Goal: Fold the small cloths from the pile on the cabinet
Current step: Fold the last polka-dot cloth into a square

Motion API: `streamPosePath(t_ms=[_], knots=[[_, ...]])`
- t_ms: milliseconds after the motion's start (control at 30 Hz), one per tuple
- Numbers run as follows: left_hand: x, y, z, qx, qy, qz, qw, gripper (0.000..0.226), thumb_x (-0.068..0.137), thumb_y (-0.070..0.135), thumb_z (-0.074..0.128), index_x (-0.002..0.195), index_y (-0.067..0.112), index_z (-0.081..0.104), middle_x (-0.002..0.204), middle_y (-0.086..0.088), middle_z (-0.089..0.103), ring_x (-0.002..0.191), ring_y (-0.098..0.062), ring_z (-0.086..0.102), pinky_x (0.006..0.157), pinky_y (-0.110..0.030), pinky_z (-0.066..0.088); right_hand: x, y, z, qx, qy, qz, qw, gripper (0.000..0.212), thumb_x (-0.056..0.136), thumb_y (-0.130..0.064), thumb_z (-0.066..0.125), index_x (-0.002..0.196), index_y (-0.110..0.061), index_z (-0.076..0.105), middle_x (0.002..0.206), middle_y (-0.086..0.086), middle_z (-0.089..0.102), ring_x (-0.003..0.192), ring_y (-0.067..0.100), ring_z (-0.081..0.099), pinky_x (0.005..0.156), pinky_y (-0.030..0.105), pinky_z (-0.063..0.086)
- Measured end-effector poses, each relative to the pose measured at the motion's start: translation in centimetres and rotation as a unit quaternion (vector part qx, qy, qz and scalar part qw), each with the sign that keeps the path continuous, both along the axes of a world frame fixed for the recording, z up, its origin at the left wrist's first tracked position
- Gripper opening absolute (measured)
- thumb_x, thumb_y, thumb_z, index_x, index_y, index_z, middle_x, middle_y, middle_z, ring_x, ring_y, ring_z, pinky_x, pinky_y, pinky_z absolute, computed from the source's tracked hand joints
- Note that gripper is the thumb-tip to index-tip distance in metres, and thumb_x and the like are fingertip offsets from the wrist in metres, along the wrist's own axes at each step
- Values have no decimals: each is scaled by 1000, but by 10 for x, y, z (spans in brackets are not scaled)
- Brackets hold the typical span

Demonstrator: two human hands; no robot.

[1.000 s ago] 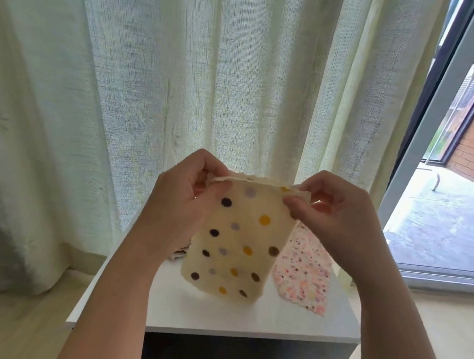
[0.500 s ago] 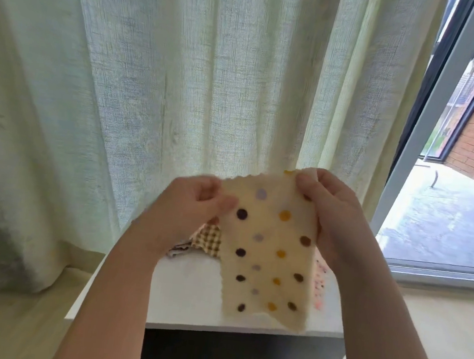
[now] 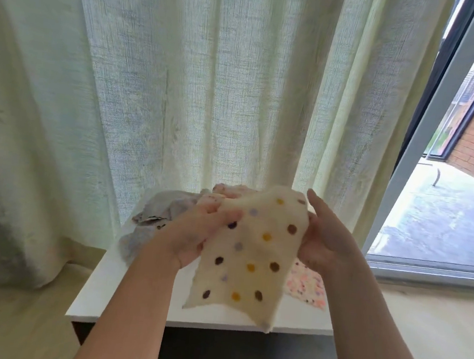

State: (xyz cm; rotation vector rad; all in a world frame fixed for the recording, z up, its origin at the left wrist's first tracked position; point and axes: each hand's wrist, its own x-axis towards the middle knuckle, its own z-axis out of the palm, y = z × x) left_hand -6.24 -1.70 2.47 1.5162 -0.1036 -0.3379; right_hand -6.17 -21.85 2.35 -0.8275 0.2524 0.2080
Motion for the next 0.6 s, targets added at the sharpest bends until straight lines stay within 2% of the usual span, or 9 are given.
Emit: streamPosePath(t_ms=[100, 167, 233, 300, 333, 400, 467, 567, 600], knots=[[9, 0, -1, -25, 3, 100, 995, 16, 92, 24, 63, 102, 14, 69, 97, -14, 74, 74, -22, 70, 57, -32, 58, -1, 4, -12, -168, -18, 122, 978, 40, 83, -42, 62, 102, -8, 69, 84, 7, 66, 77, 21, 63, 70, 32, 55], [12, 4, -2, -33, 0, 128, 991, 15, 93, 27, 63, 97, 14, 70, 89, -12, 74, 69, -22, 70, 57, -31, 56, -1, 10, -14, -224, -28, 130, 965, 25, 89, -26, 64, 106, -8, 68, 83, 6, 70, 73, 19, 67, 66, 33, 58], [13, 7, -1, -79, 3, 104, 991, 16, 94, 24, 61, 93, 14, 72, 86, -10, 74, 69, -23, 70, 58, -33, 57, 2, 14, -16, -222, -45, 89, 970, 16, 94, -16, 59, 107, -10, 67, 84, 6, 68, 69, 18, 67, 63, 31, 58], [10, 9, -2, -113, 5, 43, 993, 17, 94, 19, 59, 94, 15, 76, 95, -10, 75, 80, -24, 73, 64, -39, 60, 5, 14, -16, -187, -72, 48, 979, 12, 97, -14, 54, 97, -13, 67, 83, 6, 67, 70, 19, 64, 63, 33, 57], [10, 9, -5, -105, -1, 6, 994, 16, 92, 17, 62, 102, 15, 75, 103, -11, 74, 90, -26, 72, 69, -43, 60, 5, 13, -15, -162, -84, 32, 983, 15, 98, -12, 52, 92, -14, 66, 81, 6, 68, 70, 20, 64, 63, 34, 57], [12, 8, -14, -58, -6, -34, 998, 45, 80, 19, 76, 124, 13, 63, 115, -12, 70, 103, -28, 69, 76, -46, 59, 6, 12, -16, -119, -95, 21, 988, 21, 100, -6, 47, 90, -13, 64, 77, 7, 71, 67, 20, 67, 61, 33, 59], [14, 6, -18, -39, -2, -13, 999, 64, 70, 23, 83, 128, 9, 58, 111, -13, 71, 99, -27, 69, 74, -38, 59, 7, 11, -18, -106, -93, 22, 990, 28, 99, -2, 44, 85, -13, 66, 74, 8, 71, 62, 19, 68, 57, 31, 59], [16, 5, -17, -57, -15, 8, 998, 60, 71, 29, 78, 124, 7, 60, 113, -14, 71, 104, -29, 68, 85, -41, 56, 9, 9, -21, -98, -92, 24, 991, 48, 98, 0, 44, 64, -18, 73, 74, 6, 64, 63, 18, 60, 59, 30, 54], [15, 4, -14, -44, -34, 17, 998, 54, 74, 31, 75, 122, 9, 63, 112, -13, 71, 105, -29, 68, 90, -43, 55, 9, 8, -23, -116, -87, 30, 989, 42, 97, 0, 46, 71, -16, 74, 75, 6, 64, 64, 17, 60, 57, 29, 54]])
